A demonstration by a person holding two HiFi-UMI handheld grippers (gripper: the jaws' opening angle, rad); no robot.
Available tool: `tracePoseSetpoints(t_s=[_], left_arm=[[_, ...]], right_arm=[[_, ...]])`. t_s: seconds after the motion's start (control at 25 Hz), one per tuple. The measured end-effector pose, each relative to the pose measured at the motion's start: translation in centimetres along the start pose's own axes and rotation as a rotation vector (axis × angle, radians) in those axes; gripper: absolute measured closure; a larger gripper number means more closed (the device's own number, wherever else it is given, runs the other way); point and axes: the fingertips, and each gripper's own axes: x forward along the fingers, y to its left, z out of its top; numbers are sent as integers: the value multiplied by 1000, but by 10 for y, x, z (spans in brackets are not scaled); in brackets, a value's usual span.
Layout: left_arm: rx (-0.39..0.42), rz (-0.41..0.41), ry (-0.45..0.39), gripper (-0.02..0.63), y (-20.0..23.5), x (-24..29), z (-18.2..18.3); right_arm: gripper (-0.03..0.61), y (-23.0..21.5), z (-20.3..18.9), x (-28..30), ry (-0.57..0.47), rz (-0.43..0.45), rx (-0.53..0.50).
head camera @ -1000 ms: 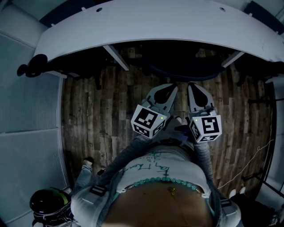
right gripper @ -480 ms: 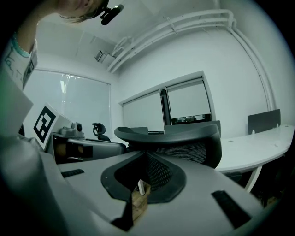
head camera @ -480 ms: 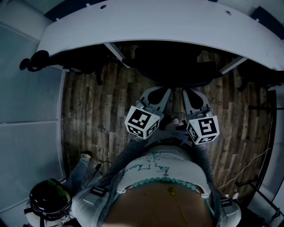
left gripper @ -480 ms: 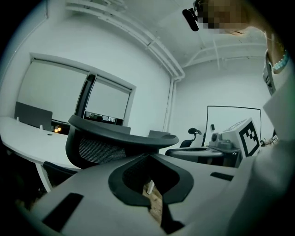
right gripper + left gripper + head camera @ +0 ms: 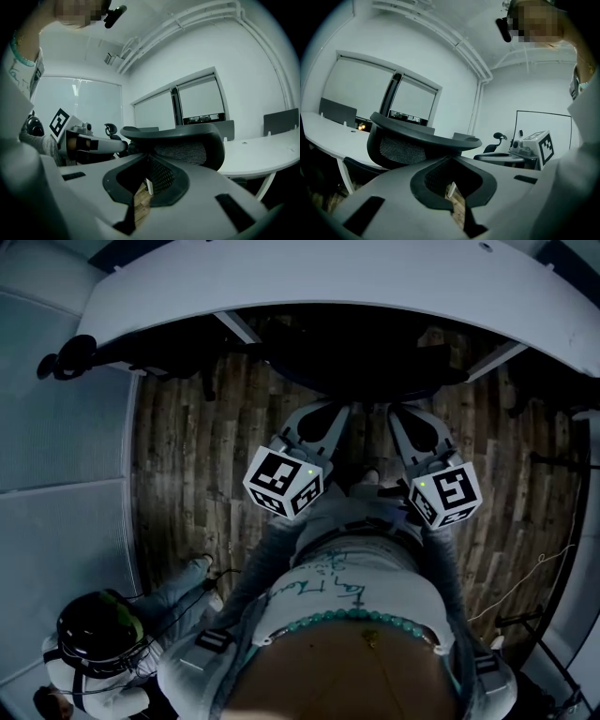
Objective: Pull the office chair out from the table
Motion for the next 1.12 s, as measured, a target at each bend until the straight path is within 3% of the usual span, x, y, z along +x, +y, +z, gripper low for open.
tracePoseSetpoints(t_s=[0.16, 0.36, 0.64, 0.8, 1.12], left_arm=[[-59, -17, -22, 603, 0, -7, -3], [-63, -49, -17, 603, 0, -8, 1], [-80, -156, 13, 601, 12, -9, 10], [-143, -216, 18, 601, 16, -9, 9], [-216, -301, 19, 601, 15, -16, 13]], right_arm=[[558, 2, -5, -4, 5, 0, 19], [558, 1, -3, -3, -2, -13, 48], [558, 0, 7, 8, -22, -101, 75], [557, 4, 9, 16, -29, -117, 95], [557, 12, 12, 17, -86, -82, 222]])
